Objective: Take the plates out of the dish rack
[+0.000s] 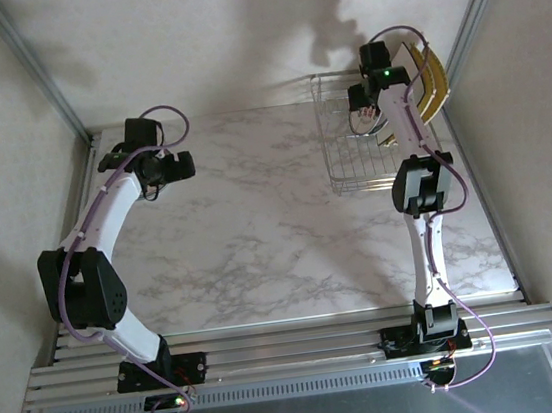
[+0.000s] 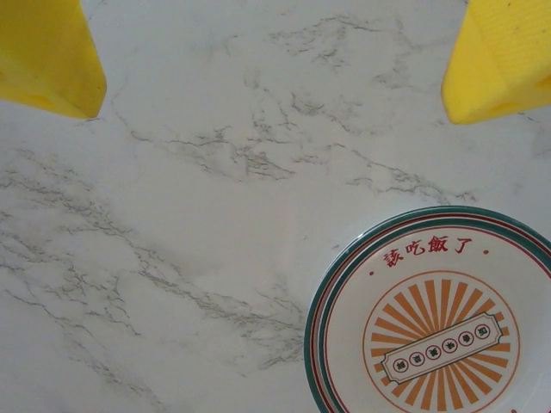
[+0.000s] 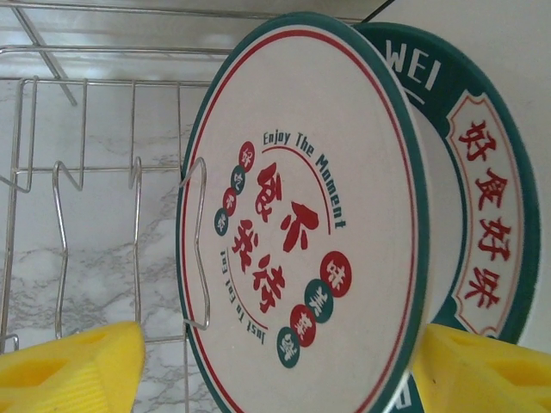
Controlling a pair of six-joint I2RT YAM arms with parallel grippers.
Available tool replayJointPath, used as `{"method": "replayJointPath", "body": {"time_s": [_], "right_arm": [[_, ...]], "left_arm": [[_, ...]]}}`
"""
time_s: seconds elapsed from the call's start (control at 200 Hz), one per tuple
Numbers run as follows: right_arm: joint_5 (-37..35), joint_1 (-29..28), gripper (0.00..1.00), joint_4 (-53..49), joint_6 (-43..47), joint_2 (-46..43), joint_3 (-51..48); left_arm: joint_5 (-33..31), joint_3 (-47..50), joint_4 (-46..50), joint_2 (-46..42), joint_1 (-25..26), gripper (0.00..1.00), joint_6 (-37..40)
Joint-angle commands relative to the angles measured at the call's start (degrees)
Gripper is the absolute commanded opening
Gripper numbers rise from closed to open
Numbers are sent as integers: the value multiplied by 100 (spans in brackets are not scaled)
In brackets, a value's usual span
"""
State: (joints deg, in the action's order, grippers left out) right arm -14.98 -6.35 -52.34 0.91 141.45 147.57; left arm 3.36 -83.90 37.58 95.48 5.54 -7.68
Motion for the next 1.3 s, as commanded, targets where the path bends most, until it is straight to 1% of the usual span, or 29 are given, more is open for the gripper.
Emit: {"method": "replayJointPath", "body": {"time_s": [0.0,0.145,0.526,0.706,0.776,0.981,1.106,1.191,1.296], "right_arm": [[-58,36,79,120,41,156,260],[-107,44,78,157,-8,260,343],[-114,59,60,302,-282,400,343],[-131,62,47,326,-328,418,309],[-119,58,38,321,-337,425,291],[-89,60,25,344,-380,382,186],[-62,50,14,324,-422,342,168],[-60,37,10,312,-442,306,142],[-92,25,3,313,-450,259,116]], "left_arm": [[-50,-112,83,-71,35,100,78],[-37,-171,86,-78,51,99,83],[-155,-315,159,-1,123,100,55],[-216,-403,238,26,144,100,52],[-280,-399,297,51,163,100,61],[-274,-335,308,60,179,99,65],[-291,-315,300,57,179,100,74],[-283,-313,289,67,187,100,72],[-283,-320,289,70,186,99,74]]}}
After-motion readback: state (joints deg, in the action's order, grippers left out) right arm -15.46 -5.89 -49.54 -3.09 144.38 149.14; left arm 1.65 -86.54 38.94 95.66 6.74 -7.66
